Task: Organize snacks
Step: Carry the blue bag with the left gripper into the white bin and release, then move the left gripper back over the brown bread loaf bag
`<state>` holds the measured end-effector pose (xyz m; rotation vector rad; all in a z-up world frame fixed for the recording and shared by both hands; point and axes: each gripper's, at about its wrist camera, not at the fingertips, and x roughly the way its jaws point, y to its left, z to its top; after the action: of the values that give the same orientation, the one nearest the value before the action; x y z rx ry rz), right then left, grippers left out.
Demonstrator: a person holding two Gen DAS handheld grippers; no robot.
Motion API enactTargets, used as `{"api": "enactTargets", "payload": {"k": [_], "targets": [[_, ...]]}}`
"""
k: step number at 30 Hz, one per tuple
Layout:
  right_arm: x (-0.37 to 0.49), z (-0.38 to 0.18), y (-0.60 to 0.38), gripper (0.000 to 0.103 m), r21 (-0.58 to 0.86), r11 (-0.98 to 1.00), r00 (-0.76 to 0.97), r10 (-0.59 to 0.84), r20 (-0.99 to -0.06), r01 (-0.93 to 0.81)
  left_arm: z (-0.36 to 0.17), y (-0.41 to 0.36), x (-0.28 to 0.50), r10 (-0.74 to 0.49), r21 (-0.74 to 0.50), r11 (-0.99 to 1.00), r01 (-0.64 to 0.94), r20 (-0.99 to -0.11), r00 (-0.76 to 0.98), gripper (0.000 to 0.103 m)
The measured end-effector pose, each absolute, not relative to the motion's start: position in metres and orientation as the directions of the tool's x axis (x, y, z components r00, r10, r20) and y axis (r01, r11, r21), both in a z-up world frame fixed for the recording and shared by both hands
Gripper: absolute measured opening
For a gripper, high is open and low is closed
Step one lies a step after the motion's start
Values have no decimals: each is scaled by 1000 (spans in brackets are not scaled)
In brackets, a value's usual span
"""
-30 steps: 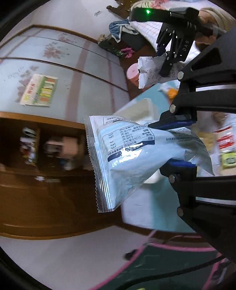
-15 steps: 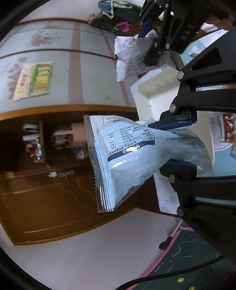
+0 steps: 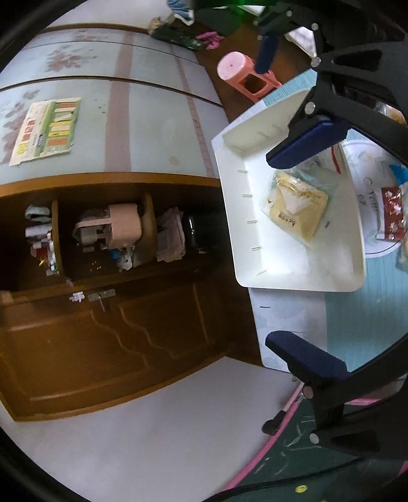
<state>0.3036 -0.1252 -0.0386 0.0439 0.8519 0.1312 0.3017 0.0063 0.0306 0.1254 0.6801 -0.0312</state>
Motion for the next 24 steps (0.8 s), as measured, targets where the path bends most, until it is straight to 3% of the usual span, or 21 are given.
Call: {"api": "enactTargets", "payload": {"k": [11, 15, 24], "targets": [[243, -13, -125, 95, 162, 982, 630, 190, -753, -103, 55, 16, 236, -23, 59, 996, 72, -590, 807, 103], [220, -1, -134, 95, 223, 970, 651, 229, -724, -93, 64, 18, 209, -32, 54, 996, 77, -577, 816, 103], [163, 22, -138, 95, 215, 972, 734, 212, -645, -92, 80, 17, 146, -81, 41, 992, 116, -487, 870, 103]]}}
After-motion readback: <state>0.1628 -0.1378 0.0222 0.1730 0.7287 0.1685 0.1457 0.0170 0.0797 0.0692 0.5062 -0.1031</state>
